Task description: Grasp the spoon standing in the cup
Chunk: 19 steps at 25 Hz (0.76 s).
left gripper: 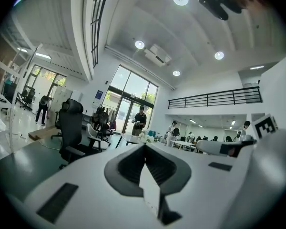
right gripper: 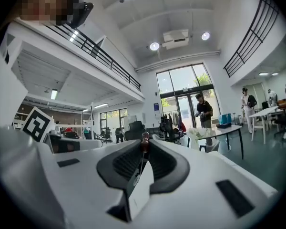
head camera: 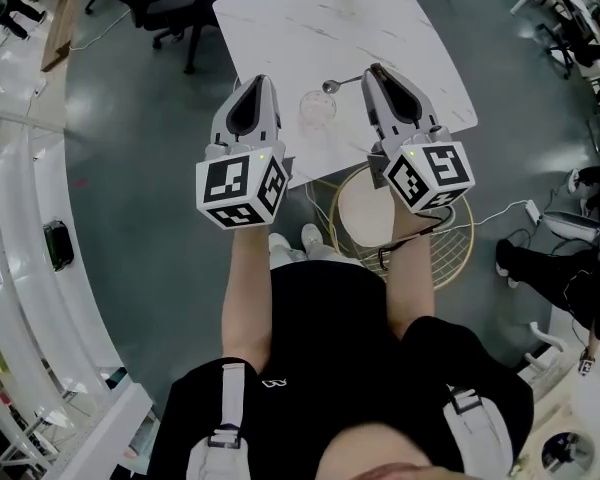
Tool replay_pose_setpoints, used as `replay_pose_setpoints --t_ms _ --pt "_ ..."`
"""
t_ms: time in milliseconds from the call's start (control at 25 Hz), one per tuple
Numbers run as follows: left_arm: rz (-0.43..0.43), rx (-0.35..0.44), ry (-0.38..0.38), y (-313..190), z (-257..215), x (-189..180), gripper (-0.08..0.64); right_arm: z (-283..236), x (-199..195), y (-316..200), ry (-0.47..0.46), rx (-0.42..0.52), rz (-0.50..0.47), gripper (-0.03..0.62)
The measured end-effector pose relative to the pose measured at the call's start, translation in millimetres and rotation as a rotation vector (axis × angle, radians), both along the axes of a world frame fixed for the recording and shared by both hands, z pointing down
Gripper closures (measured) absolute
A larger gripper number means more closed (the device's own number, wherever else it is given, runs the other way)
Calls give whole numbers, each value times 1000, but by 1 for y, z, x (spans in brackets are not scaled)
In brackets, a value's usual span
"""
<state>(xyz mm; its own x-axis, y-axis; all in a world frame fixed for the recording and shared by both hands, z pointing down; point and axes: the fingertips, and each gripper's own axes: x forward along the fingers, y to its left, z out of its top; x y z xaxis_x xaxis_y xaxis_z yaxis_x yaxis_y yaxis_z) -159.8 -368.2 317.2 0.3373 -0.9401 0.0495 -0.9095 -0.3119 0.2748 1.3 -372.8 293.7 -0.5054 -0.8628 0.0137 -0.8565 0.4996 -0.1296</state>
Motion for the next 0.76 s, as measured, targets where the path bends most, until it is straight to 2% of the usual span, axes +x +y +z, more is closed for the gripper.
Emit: replay_pose_setpoints --t_ms 400,760 --pt "3 -11 4 4 2 -2 545 -1 -8 5 29 -3 -17 543" --pt "-38 -23 26 2 14 -19 545 3 -14 -2 55 -10 -31 543"
